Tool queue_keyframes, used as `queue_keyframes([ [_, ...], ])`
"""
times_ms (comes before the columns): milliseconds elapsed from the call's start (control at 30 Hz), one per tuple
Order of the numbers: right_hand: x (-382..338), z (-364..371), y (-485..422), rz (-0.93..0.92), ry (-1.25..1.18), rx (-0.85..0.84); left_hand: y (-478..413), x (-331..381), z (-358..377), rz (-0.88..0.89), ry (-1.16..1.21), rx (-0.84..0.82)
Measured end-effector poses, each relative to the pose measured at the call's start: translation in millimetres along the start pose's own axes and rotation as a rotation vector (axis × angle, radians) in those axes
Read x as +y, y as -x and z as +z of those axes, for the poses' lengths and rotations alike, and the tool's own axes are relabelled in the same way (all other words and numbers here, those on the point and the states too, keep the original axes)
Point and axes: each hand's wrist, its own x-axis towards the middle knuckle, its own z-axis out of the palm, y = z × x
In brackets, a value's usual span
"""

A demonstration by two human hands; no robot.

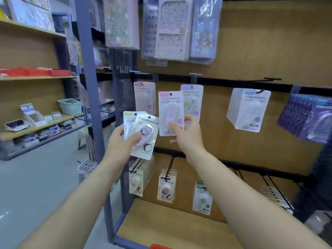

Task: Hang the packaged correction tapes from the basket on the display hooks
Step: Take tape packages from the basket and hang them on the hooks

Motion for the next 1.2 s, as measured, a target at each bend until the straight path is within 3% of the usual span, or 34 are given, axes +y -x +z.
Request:
queue_keyframes([
  [367,-12.6,79.3,-69.2,-0.1,0.121,-0.042,-45.9,5.4,-50.1,0.031,0.035,0.071],
  [1200,1.1,103.6,-88.7,-0.046,0.181,-0.012,-53.6,1.4,-79.9,0.048,0.059,0.103],
])
